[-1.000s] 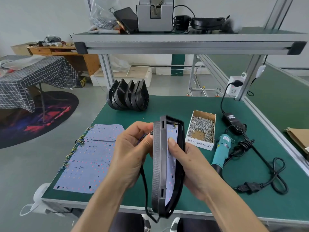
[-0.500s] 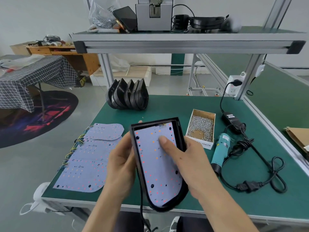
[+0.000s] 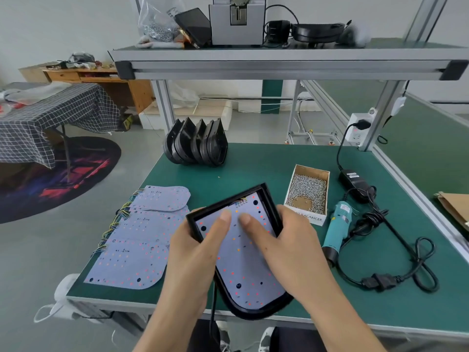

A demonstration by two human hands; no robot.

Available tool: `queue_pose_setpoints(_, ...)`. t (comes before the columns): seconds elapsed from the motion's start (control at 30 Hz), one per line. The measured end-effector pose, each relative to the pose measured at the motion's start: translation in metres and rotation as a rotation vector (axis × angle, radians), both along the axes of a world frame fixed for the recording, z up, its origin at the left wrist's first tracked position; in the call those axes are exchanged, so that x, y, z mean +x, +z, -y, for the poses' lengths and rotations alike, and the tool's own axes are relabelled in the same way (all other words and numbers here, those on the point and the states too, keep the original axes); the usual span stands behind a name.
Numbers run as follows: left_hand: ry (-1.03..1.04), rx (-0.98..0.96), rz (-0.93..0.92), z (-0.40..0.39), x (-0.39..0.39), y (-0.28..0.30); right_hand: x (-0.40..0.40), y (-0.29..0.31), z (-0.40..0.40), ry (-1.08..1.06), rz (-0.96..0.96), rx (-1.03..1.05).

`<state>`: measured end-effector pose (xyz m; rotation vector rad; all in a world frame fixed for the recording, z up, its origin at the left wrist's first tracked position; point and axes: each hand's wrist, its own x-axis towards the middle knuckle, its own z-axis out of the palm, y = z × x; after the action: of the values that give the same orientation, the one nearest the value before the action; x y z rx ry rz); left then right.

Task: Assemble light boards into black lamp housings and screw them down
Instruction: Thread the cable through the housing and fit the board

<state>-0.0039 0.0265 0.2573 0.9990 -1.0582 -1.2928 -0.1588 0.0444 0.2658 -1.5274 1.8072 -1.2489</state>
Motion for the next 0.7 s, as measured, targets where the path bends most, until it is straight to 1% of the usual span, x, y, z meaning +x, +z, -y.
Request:
queue_pose_setpoints(0.1,0.035,0.050,-0.030,-0.001,-0.003,0.000,0.000,-0.001,-0.002,0.008,-0.032,-0.012)
queue_pose_setpoints(0.2,0.063,0.060,-0.020,-0.001,-0.005,0.000,0.000,-0.002,-0.004,0.019,-0.032,-0.025)
queue_pose_setpoints(0.4,0.204,0.009,0.040,-0.003,-0.011,0.002,0.001,0.001,-0.006,0.039,-0.013,-0.037)
queue_pose_setpoints(0.53,0.250,-0.004,0.040,-0.002,-0.012,-0.001,0.002,0.004,-0.006,0.052,0.015,-0.033)
queue_pose_setpoints(0.6,0.259,0.001,0.017,-0.002,-0.012,-0.001,-0.001,0.004,-0.006,0.088,0.055,-0.011)
queue_pose_setpoints(0.7,0.255,0.033,-0.003,-0.002,-0.011,0.002,-0.007,0.002,-0.009,0.216,0.167,0.076)
